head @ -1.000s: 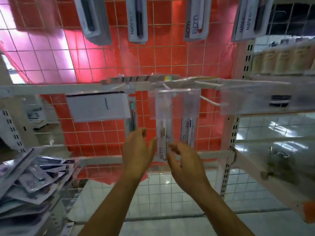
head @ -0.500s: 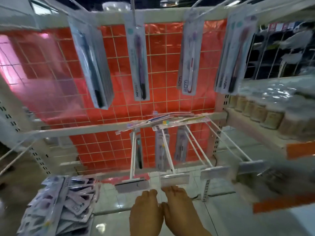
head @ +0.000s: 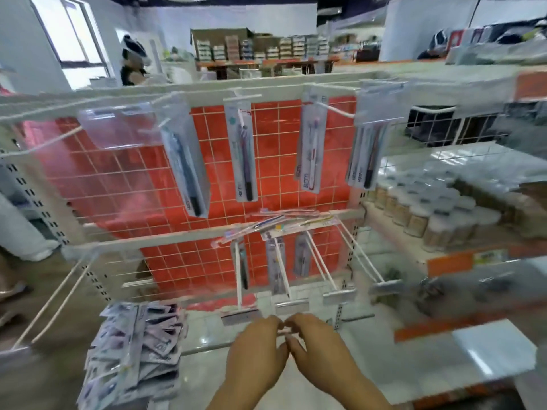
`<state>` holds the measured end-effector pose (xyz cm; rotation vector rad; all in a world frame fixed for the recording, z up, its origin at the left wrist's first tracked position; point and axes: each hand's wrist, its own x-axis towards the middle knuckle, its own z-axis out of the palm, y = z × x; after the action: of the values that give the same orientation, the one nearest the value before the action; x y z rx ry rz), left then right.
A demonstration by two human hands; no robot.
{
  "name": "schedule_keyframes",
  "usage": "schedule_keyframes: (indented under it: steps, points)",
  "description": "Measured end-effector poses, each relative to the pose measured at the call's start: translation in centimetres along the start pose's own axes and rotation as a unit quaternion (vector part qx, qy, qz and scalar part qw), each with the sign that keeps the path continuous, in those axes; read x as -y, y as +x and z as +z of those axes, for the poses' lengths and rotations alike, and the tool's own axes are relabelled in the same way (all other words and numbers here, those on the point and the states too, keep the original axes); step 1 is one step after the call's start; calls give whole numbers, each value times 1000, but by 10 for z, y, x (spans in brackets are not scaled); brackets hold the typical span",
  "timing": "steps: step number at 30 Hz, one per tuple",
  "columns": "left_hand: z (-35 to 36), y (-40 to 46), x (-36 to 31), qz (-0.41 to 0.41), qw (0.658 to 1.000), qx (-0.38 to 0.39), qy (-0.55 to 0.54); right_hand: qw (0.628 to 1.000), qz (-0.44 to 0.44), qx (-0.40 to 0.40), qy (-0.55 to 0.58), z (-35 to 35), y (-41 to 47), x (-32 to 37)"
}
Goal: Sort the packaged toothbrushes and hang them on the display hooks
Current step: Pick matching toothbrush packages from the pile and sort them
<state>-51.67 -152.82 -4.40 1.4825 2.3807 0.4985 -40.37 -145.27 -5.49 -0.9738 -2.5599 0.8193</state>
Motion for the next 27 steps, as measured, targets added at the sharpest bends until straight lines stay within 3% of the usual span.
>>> schedule_keyframes:
  steps: [8, 18, 27]
  points:
    - [-38, 68, -14, 2, 996, -88, 6, 997, 8, -68, -25, -46, 65, -22]
    - [-44, 197, 3, 3, 983, -148, 107, 988, -7, -115, -100, -70, 210, -86]
    - [-34, 260, 21, -53, 985, -112, 118, 988, -6, -38, -151, -70, 303, -100]
